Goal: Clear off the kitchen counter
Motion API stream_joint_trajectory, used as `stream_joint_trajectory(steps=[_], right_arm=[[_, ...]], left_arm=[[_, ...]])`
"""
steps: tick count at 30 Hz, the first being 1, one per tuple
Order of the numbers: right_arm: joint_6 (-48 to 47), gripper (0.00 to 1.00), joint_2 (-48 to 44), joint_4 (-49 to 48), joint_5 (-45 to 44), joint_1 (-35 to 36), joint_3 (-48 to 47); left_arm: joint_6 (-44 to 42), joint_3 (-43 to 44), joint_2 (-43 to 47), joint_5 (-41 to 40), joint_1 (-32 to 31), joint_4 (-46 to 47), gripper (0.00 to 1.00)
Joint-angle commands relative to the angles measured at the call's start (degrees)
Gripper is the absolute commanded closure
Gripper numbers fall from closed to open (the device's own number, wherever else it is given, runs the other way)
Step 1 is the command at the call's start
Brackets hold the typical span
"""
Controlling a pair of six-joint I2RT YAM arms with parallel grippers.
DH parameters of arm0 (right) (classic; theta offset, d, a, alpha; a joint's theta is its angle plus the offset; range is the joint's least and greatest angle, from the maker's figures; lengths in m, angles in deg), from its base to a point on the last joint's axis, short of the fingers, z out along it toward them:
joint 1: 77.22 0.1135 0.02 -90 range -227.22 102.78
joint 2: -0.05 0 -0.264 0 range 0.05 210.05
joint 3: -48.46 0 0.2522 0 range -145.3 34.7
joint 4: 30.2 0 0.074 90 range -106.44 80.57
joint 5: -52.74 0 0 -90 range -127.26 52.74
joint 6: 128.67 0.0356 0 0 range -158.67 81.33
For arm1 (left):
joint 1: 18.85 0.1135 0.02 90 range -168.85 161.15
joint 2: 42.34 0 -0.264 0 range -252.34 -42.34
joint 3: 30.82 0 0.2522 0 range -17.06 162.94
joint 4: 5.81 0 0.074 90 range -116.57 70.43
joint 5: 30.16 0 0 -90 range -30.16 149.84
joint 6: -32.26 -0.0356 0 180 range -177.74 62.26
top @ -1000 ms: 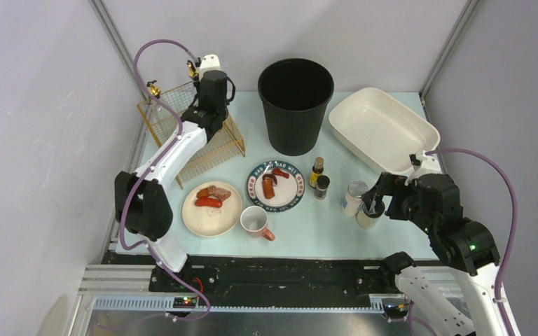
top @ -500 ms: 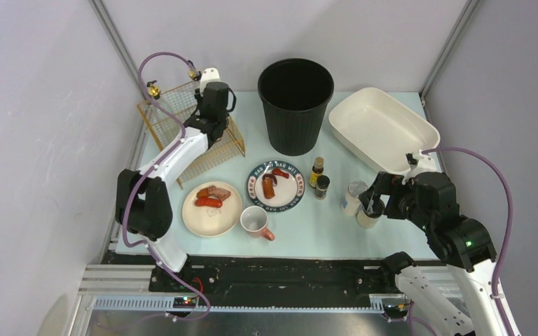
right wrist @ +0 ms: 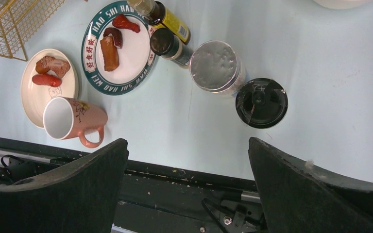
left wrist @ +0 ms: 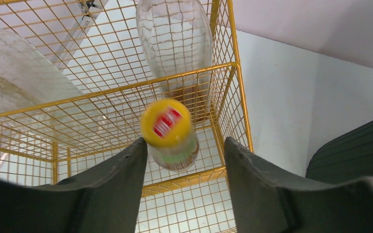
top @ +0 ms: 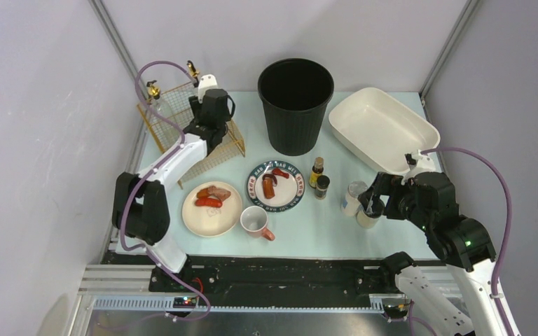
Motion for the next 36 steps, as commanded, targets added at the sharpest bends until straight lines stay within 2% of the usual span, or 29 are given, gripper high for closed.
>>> stream_joint_trajectory(steps=[1, 3, 5, 11, 17, 25, 31, 36], right_arm=[[0.55, 0.01, -0.06, -1.84, 0.72, -0.21, -0.13], [0.58, 0.02, -0.06, -1.88, 0.73, -0.23, -0.07], [0.62, 0.02, -0.14, -1.88, 2.14, -0.21, -0.05], [0.62, 0.02, -0.41, -1.68, 3.25, -0.21, -0.13], [0.30, 0.02, -0.96, -1.00, 3.12, -0.25, -0.05], [0.11, 0.01, -1.96, 0.50, 2.74, -0.21, -0.11], [0.02, 0.01, -3.39, 1.49, 2.19, -0.21, -0.06], [-0.39, 0.01, -2.26, 3.30, -0.82, -0.21, -0.05]], left_arm=[[1.37, -1.39, 4.46, -0.81, -0.01, 2.76, 0.32], [0.76, -2.16, 5.78, -0.69, -0.02, 2.72, 0.19], [-0.08, -2.60, 6.69, -0.06, -0.01, 2.61, 0.13], [-0.78, -2.44, 10.41, 3.50, -0.08, -1.34, 0.06], [0.69, -5.03, 16.92, 10.54, -0.53, -4.40, 0.01], [0.72, -5.16, 22.04, 26.34, -3.73, -9.63, 0.00], [-1.45, -4.72, 24.06, 33.37, -10.88, -10.87, 0.00], [-2.15, -3.35, 23.39, 34.28, -17.69, -11.90, 0.00]])
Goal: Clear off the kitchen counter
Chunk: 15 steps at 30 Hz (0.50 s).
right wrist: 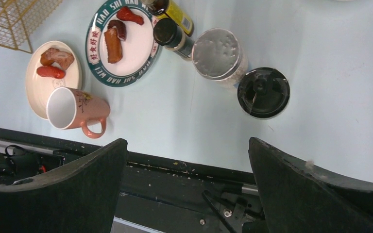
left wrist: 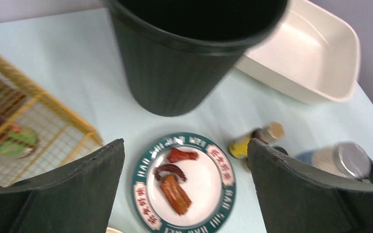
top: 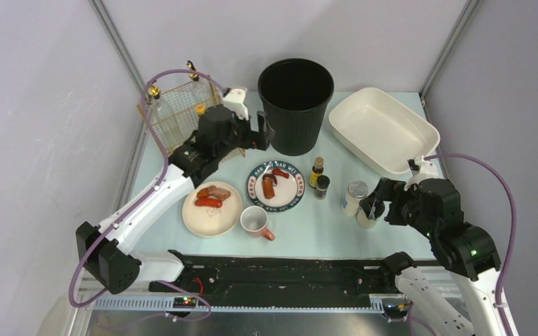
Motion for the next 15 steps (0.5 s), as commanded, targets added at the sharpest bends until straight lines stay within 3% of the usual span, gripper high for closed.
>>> stream_joint_trajectory(steps=[1, 9, 15], right_arm=[[-0.36, 0.01, 0.93, 1.66, -3.18, -0.21, -0.16], [-0.45, 0.01, 6.62, -1.46, -4.90, -0.21, -0.12], [-1.88, 0.03, 12.56, -6.83, -5.01, -0.21, -0.19]], left_arm=[[-1.68, 1.89, 0.89, 3.10, -6.47, -1.33, 0.00], [-1.61, 4.59, -2.48, 2.06, -16.98, -2.53, 0.00], [1.25, 1.49, -0.32, -1.30, -20.95, -3.15, 0.00]])
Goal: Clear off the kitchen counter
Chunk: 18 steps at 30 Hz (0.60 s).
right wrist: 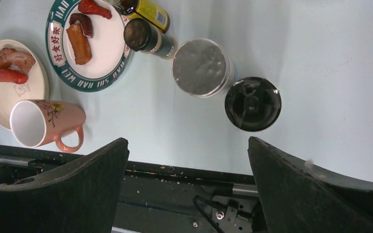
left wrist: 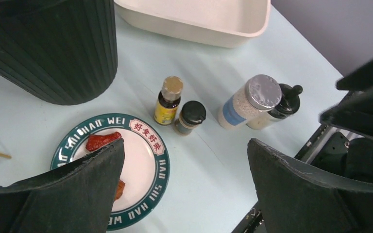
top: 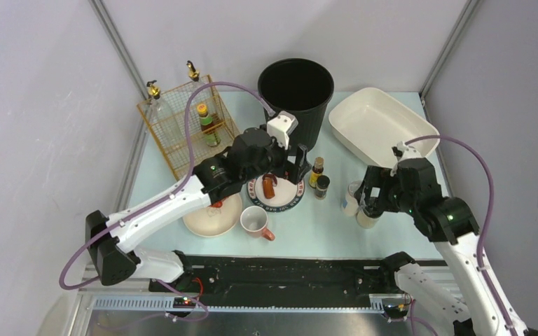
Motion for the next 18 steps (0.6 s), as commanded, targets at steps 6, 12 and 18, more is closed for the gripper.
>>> stream_joint_trajectory(steps=[6, 12, 18], right_arm=[[-3.14, 0.03, 8.59, -9.31, -4.95, -0.21, -0.22], [-3.05, 0.04, 13.74, -12.07, -5.23, -0.22, -0.25], [-1.35, 0.06, 19.14, -12.96, -5.32, -0.21, -0.24]], left_arm=[[4.88, -8.08, 10.33, -8.48, -1.52, -0.60, 0.00], [5.72, -13.91, 19.51, -12.50, -1.52, -1.42, 0.00], [6.16, -17.85, 27.70, -15.09, -1.49, -2.29, 0.01]])
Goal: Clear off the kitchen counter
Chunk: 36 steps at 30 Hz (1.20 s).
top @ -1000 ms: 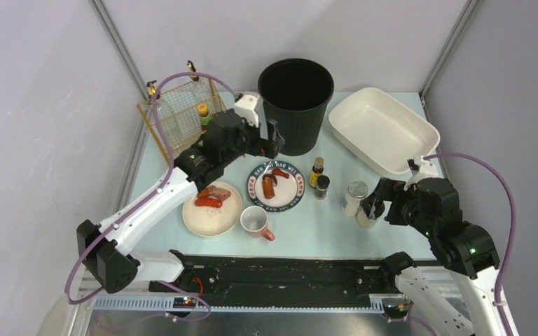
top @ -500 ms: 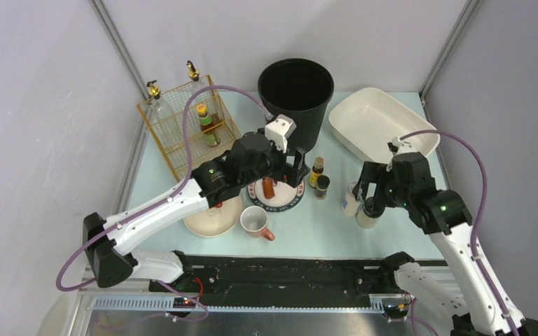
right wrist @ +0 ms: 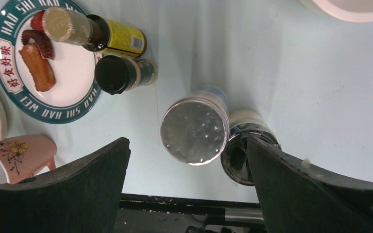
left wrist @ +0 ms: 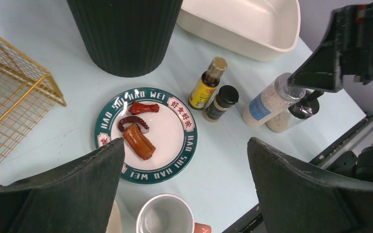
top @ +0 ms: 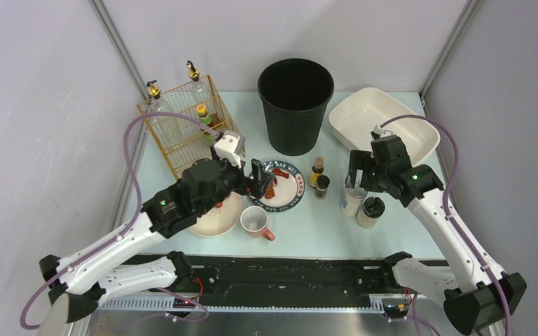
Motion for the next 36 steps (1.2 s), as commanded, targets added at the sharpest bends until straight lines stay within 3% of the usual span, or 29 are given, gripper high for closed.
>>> stream_joint_trajectory(steps=[1, 16, 22, 28, 32, 36], right_arm=[[1.08, 0.06, 3.19, -2.96, -1.38, -0.14, -0.31], [5.50, 0.08, 9.33, -0.43, -8.05, 5.26, -0.25], [7.92, 0.16, 10.79, 0.09, -9.35, 7.70, -0.22], [10.19, 0.28, 11.42, 1.72, -11.16, 10.00, 0.15], [11.54, 0.45, 10.57, 2.24, -11.80, 10.70, 0.68], [12.05, 0.68, 8.92, 2.07, -12.05, 10.94, 0.65]], left_arm=[[1.13, -2.56, 5.32, -3.95, -0.06, 0.09, 0.01], [-0.64, -7.21, 17.69, -4.41, -0.03, -4.06, 0.02], [-1.56, -8.41, 21.78, -4.04, -0.02, -4.78, 0.02], [-1.27, -9.58, 24.43, -3.26, 0.02, -5.81, 0.02], [-1.10, -10.33, 26.35, -3.43, -0.06, -6.39, 0.02], [-1.10, -10.79, 27.74, -3.58, -0.02, -7.13, 0.02]])
